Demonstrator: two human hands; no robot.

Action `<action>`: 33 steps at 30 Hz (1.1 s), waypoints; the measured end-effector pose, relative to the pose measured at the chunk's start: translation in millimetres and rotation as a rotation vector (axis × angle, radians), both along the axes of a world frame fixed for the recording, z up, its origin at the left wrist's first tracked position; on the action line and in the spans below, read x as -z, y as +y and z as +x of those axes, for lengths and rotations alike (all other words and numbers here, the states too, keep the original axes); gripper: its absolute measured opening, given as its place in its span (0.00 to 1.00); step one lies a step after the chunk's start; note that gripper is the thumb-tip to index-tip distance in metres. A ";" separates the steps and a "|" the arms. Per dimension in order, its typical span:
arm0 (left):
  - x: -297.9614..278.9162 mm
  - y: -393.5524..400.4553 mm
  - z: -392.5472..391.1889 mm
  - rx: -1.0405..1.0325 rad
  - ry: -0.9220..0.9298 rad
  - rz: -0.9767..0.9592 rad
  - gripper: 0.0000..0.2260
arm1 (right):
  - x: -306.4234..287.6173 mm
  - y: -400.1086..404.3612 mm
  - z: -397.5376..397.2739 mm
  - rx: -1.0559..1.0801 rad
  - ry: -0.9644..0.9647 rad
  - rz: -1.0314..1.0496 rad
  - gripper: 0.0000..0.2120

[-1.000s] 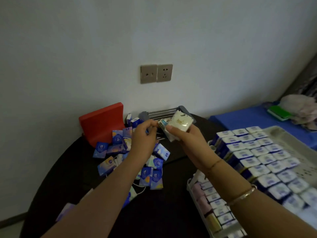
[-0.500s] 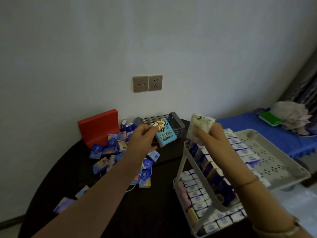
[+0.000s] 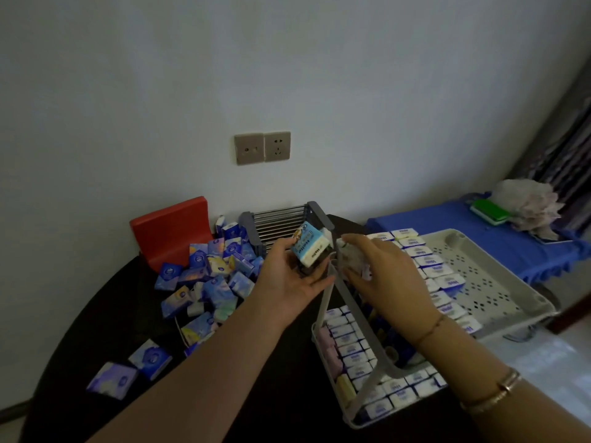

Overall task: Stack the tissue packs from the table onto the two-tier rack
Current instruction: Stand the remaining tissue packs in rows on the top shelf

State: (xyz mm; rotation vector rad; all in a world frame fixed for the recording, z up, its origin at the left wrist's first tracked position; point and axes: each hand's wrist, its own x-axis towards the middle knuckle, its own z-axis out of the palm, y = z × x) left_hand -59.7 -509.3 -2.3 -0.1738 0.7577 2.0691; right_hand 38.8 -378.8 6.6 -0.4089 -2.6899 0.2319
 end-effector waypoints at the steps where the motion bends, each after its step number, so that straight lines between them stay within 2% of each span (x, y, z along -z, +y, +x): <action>1: 0.4 4.2 0.5 -0.004 0.002 0.006 0.14 | 0.7 0.2 -0.2 -0.005 0.006 0.006 0.24; 6: 3.0 20.5 3.1 0.000 0.031 0.018 0.14 | -2.8 3.1 6.0 -0.055 -0.035 -0.038 0.22; 14: 2.5 33.9 3.2 -0.025 0.111 0.011 0.12 | -11.5 16.7 8.5 -0.213 -0.120 0.062 0.21; 19: 8.4 39.5 1.3 -0.091 0.113 0.011 0.13 | -5.0 21.1 4.7 -0.209 -0.069 0.065 0.14; 23: 8.7 42.1 5.3 -0.131 0.135 0.038 0.13 | -0.8 24.0 3.6 -0.208 -0.018 -0.009 0.11; 29: 3.9 37.5 10.5 -0.135 0.263 0.064 0.13 | 2.6 31.1 6.7 -0.228 0.016 -0.171 0.10; 33: 1.0 38.9 6.9 -0.113 0.286 0.019 0.13 | 2.1 31.3 6.1 -0.165 -0.083 -0.008 0.13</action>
